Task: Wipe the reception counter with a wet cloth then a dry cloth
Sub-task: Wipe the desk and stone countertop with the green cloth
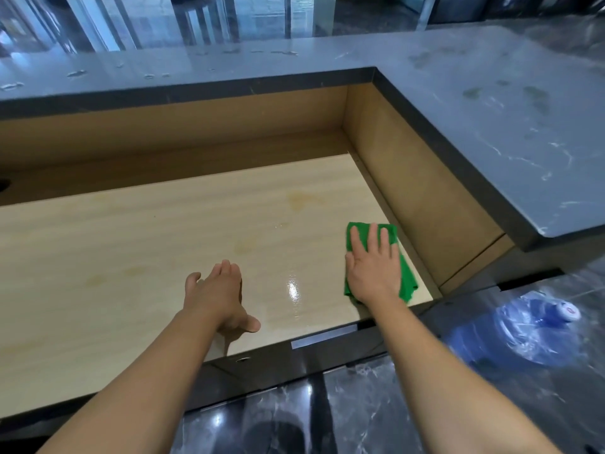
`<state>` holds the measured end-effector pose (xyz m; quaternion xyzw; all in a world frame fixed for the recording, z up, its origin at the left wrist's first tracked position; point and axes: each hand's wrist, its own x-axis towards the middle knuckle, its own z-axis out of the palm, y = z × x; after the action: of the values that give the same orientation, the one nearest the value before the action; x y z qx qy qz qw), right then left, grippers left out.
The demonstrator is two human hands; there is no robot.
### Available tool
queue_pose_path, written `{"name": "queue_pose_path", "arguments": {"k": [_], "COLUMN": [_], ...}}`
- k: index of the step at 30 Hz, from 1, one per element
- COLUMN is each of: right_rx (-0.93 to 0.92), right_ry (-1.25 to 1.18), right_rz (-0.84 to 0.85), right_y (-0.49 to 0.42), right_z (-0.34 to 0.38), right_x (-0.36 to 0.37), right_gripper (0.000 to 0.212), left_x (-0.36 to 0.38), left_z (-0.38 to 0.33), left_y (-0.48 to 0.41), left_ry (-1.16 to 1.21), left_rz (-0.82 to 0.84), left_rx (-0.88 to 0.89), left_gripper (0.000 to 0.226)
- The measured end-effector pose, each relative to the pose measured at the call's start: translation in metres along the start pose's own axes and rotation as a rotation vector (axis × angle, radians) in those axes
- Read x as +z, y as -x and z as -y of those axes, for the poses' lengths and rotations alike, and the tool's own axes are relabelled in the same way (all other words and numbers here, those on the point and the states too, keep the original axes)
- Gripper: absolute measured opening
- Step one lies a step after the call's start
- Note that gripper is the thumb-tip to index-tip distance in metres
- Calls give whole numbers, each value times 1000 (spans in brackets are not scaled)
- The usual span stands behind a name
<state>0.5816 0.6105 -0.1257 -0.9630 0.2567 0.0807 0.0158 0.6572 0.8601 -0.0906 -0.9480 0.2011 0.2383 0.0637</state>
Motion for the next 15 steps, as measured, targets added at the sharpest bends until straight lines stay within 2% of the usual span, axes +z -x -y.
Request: {"name": "queue_pose_path", "arguments": {"k": [3, 7, 11, 15], "right_rx": [-78, -359, -556, -366], "right_ry": [-17, -50, -47, -20], "right_rz": [11, 65, 47, -3], "right_y": [34, 68, 58, 34], "right_z": [58, 117, 77, 0], "right_x": [4, 11, 9, 5], "right_gripper": [58, 57, 55, 57], "left_x": [-1, -2, -4, -6], "left_z": [-1, -2, -4, -4], "left_y": [0, -2, -2, 0], "left_ry": [-13, -16, -27, -5], "left_rz": [8, 2, 18, 16], "left_rx": [-1, -13, -19, -17], "left_gripper": [101, 89, 89, 83]}}
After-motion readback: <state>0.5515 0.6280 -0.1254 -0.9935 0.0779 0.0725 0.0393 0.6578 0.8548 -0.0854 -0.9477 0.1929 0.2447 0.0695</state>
